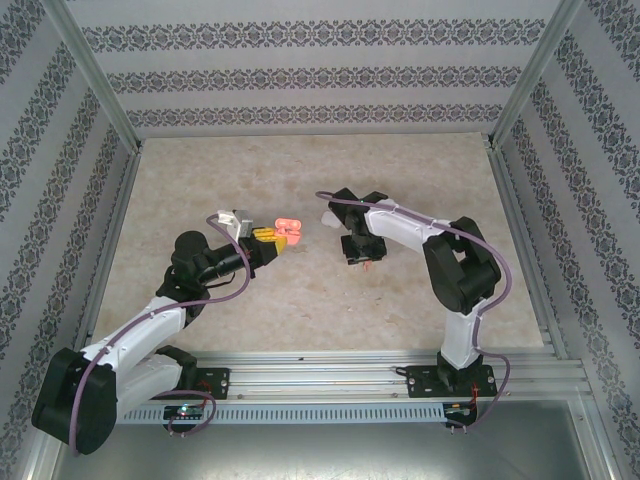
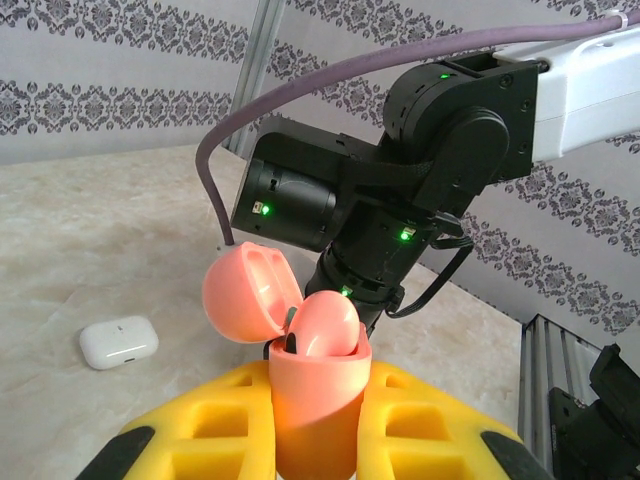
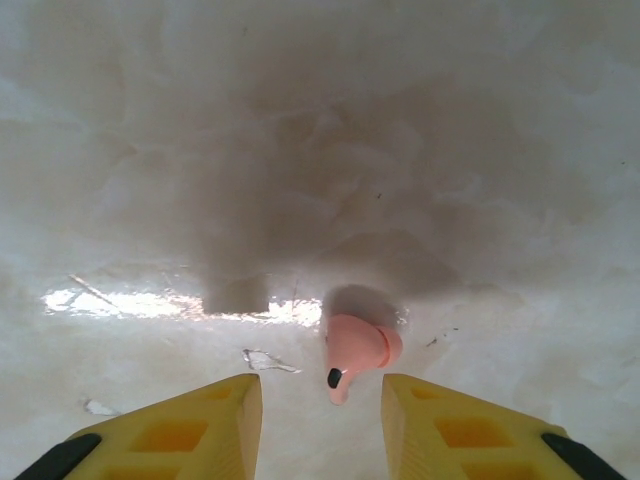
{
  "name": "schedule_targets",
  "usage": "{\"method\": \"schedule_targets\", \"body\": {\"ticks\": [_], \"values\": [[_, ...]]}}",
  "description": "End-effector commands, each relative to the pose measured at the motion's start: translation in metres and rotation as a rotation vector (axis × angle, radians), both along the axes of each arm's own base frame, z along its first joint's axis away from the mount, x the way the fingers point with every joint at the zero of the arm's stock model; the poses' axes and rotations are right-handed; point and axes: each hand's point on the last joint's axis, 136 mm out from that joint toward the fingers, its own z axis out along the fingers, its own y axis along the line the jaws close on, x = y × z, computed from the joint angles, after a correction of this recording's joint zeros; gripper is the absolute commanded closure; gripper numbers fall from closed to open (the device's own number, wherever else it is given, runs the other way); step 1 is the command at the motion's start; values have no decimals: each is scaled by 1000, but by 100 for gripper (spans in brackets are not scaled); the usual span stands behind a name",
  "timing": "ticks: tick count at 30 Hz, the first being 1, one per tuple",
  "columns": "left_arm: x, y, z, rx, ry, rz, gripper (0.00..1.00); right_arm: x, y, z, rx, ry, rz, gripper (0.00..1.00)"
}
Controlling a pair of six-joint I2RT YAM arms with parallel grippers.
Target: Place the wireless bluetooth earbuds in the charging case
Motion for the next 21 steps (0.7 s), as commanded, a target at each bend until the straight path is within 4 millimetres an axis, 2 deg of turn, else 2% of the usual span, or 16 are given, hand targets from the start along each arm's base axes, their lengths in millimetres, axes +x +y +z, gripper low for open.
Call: {"method": "schedule_targets", "body": {"ticks": [1, 9, 13, 21], "values": [[-5, -4, 8, 4, -37, -19, 100, -2, -7, -3, -64, 20, -13, 64], [-5, -4, 5, 11, -33, -18, 100, -4, -9, -17, -87, 54, -11, 65], [-6, -4, 5, 12, -33, -20, 100, -4, -9, -22, -93, 64, -11, 71], [-6, -4, 5, 13, -34, -21, 100, -4, -7, -19, -74, 60, -19, 77]]}}
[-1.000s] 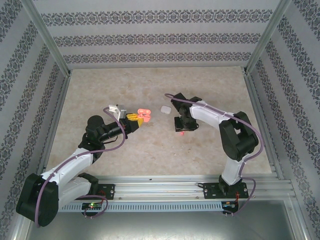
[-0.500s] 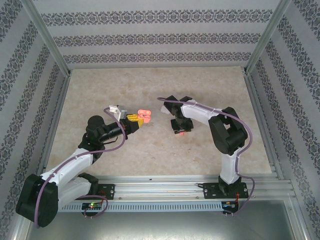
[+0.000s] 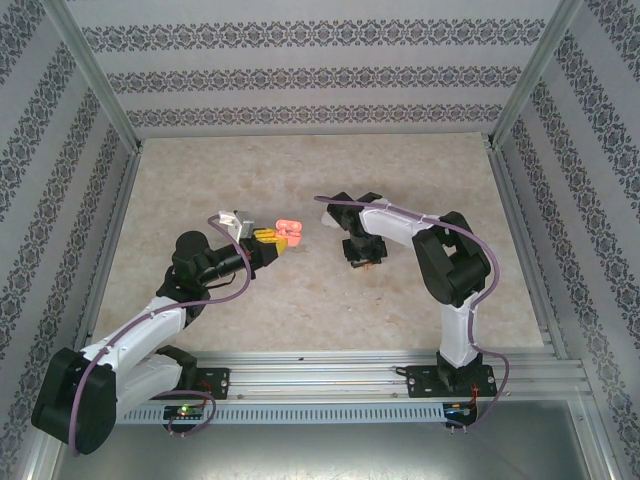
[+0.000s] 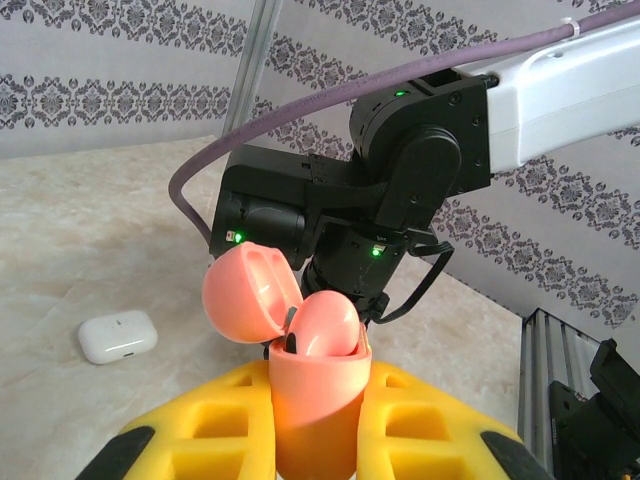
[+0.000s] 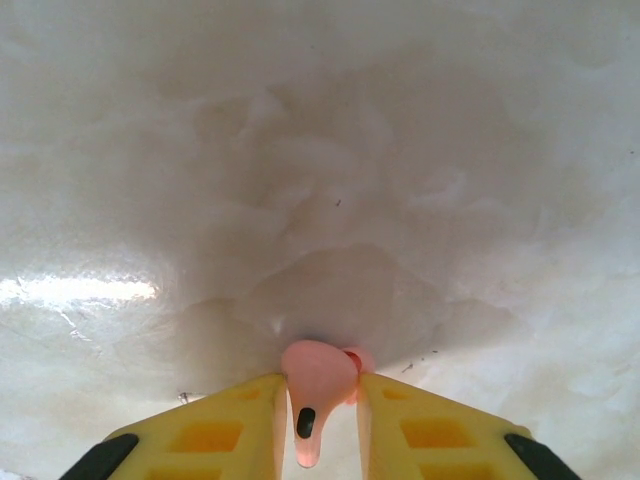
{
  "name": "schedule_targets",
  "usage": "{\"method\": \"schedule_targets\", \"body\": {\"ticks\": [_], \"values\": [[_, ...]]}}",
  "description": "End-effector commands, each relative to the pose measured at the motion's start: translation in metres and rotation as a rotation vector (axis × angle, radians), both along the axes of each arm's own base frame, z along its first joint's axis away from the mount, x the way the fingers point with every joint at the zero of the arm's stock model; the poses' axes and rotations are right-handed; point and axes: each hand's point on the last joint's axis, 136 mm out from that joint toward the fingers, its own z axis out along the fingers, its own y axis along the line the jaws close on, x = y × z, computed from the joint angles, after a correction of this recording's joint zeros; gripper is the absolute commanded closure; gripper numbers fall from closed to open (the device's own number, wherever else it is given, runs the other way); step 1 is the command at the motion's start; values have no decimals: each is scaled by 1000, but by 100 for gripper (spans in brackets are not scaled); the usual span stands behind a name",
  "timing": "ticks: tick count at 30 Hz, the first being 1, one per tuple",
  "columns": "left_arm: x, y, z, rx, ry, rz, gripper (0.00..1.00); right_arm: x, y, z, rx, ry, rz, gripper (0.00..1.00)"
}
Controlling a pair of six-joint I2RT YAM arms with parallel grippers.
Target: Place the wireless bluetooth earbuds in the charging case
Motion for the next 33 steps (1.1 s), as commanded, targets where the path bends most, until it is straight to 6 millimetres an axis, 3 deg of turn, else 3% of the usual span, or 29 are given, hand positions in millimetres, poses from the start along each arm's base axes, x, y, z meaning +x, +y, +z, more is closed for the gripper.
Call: {"method": "schedule_targets", "body": {"ticks": [1, 8, 17, 24, 29, 33], "values": [[-5, -3, 8, 3, -36, -16, 100, -1, 3, 1, 12, 2, -12, 78], [-5, -3, 8, 2, -37, -15, 100, 2, 9, 18, 148, -67, -54, 83], [-6, -2, 11, -13, -41, -15, 100, 3, 60, 33, 536, -121, -103, 88], [-8, 0, 13, -18, -38, -5, 100, -4, 106, 18, 831, -33, -172, 88], [-8, 1, 15, -20, -37, 2, 100, -10, 107, 6, 865, -4, -196, 88], [-7, 1, 17, -26, -36, 6, 100, -16, 86, -9, 781, 14, -222, 87]]}}
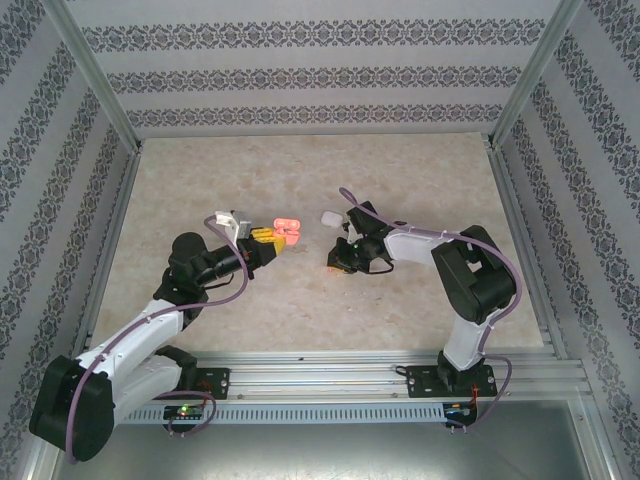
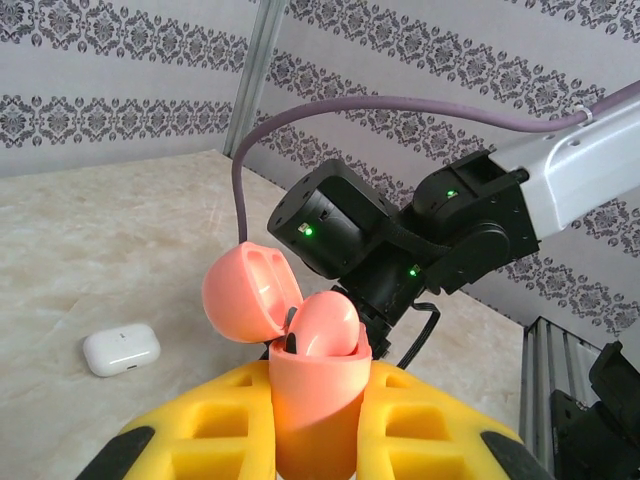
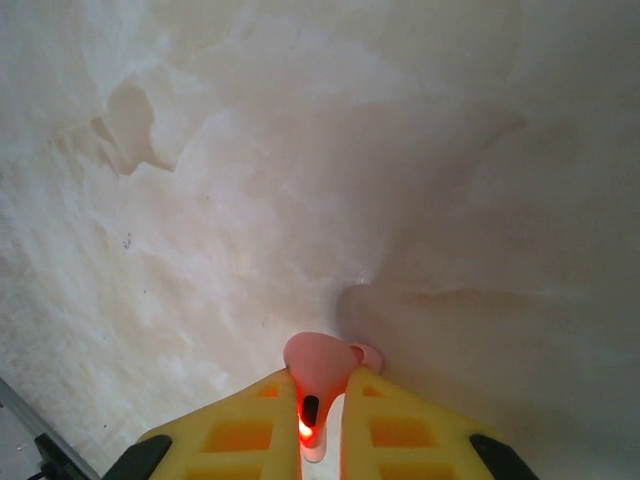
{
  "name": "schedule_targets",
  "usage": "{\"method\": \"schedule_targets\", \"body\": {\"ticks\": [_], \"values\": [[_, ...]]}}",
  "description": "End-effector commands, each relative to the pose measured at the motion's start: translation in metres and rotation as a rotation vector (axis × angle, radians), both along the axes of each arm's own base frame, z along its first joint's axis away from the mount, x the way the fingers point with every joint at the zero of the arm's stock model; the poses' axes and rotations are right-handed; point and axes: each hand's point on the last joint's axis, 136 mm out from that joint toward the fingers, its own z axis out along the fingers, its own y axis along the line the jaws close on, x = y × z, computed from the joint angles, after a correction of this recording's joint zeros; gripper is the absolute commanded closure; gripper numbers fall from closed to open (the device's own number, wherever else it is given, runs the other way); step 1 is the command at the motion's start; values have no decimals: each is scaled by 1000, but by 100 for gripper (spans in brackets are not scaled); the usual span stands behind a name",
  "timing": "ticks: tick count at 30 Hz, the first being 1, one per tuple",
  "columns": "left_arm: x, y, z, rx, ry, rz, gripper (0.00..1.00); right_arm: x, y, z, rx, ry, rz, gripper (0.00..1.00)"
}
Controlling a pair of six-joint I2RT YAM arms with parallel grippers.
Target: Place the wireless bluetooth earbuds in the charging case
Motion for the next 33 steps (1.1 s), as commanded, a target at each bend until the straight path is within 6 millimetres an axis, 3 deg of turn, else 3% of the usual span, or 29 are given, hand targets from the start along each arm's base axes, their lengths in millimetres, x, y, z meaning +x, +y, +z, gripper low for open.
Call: {"method": "schedule_targets", "body": {"ticks": [1, 10, 19, 24, 28, 33], "values": [[-3, -3, 8, -18, -13, -9, 100, -11, -13, -20, -32, 57, -6, 86], [3, -5, 13, -39, -2, -9, 100, -17, -52, -23, -115, 54, -32, 79], [7, -10, 14, -46, 7, -18, 100, -20, -79, -15, -183, 31, -33, 73], [8, -12, 12, -39, 12, -22, 100, -16, -78, 7, -196, -40, 7, 69], [6, -12, 9, -29, 14, -25, 100, -14, -70, 29, -273, -140, 166, 64], [3, -11, 7, -22, 13, -29, 100, -10, -63, 34, -405, -158, 356, 60]]}}
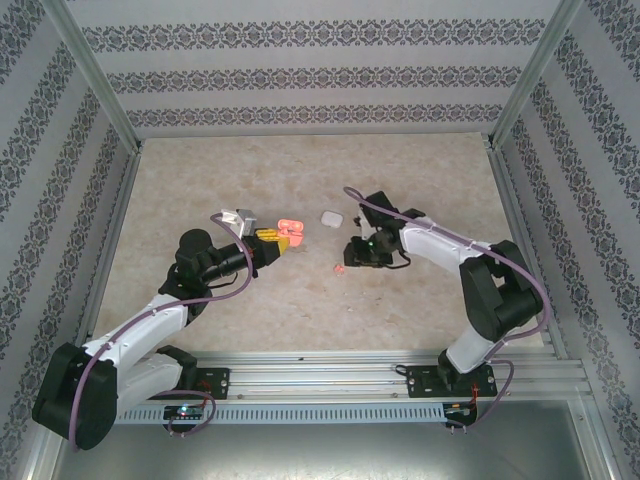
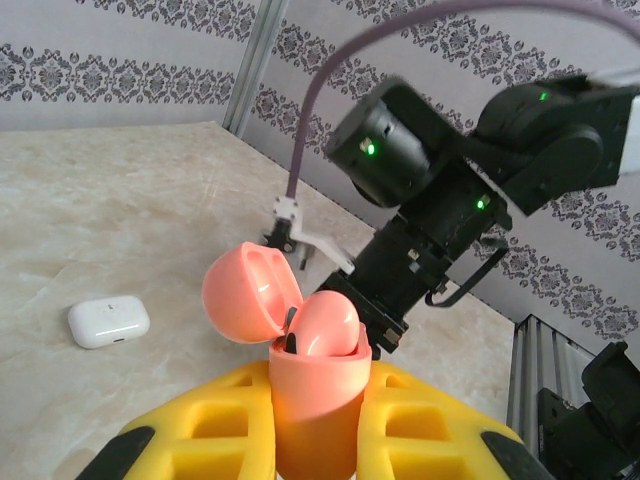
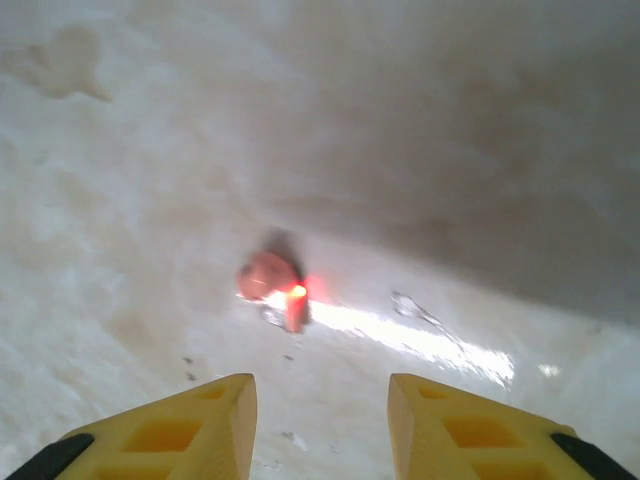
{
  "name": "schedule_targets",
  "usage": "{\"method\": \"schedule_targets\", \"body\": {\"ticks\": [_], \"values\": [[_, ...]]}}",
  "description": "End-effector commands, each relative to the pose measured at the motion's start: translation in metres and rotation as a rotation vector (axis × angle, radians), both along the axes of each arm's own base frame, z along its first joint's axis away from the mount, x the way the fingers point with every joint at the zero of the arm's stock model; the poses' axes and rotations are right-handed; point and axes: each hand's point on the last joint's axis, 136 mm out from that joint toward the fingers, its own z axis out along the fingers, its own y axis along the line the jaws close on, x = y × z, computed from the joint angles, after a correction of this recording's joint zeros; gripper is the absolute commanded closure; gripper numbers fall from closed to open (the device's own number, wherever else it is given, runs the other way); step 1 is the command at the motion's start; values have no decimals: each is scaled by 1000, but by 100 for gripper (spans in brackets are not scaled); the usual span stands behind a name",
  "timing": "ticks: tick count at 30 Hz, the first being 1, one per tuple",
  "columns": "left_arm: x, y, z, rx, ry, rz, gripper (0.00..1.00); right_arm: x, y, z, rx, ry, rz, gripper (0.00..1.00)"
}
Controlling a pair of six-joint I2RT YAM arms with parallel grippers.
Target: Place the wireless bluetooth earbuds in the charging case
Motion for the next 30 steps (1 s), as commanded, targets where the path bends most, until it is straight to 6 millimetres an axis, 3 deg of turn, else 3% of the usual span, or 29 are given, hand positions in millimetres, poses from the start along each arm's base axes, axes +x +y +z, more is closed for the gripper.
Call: {"method": "schedule_targets", "body": {"ticks": [1, 8, 30], "values": [[-5, -4, 20, -15, -72, -20, 100, -6, -8, -7, -158, 20, 151, 59], [-10, -2, 16, 11, -70, -18, 100, -3, 16, -14, -206, 50, 263, 58], [-14, 2, 10, 26, -62, -5, 100, 1, 37, -48, -276, 122, 328, 58]]}}
